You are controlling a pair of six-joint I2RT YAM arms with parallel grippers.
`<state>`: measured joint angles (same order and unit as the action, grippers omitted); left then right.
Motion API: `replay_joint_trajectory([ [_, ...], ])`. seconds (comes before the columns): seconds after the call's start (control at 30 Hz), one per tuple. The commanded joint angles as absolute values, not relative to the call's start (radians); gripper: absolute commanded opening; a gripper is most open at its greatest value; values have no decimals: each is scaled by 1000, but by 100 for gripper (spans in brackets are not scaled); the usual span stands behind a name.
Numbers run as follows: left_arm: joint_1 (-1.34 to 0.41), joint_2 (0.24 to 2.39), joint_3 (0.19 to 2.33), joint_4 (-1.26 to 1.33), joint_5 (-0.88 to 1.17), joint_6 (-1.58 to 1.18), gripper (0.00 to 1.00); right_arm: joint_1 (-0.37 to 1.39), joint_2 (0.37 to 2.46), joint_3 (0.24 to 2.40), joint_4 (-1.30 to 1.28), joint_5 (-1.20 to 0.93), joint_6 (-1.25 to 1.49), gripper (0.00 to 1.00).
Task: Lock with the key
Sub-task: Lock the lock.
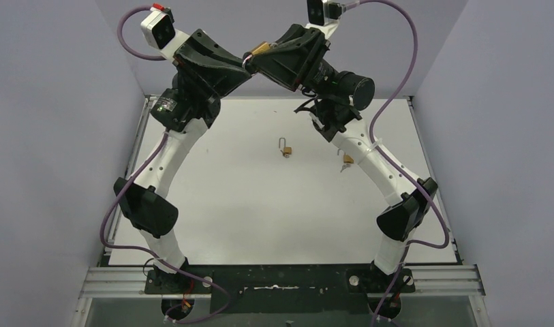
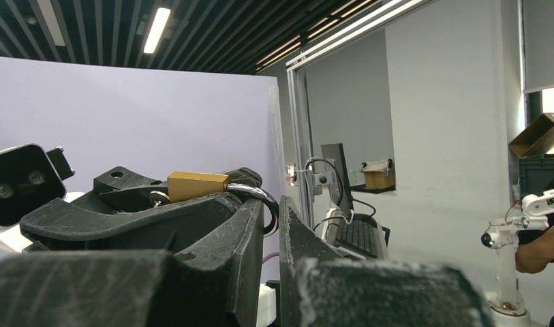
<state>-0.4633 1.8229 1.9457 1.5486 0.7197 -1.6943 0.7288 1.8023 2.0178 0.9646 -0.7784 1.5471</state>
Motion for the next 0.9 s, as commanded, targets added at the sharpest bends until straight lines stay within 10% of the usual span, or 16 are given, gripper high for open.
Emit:
replay_joint_trajectory([
  [0.0, -463, 2021, 1803, 1089, 956, -1594, 0, 828, 1789, 1982, 848, -1213, 1471, 0],
  [0.73, -325, 1790, 1476, 990, 966, -1434, 0, 689, 1488, 1763, -112, -865, 528, 0],
  [0.87, -320, 1773, 1474, 965, 979, -1421, 0, 656, 1457, 1736, -111, -871, 496, 42],
])
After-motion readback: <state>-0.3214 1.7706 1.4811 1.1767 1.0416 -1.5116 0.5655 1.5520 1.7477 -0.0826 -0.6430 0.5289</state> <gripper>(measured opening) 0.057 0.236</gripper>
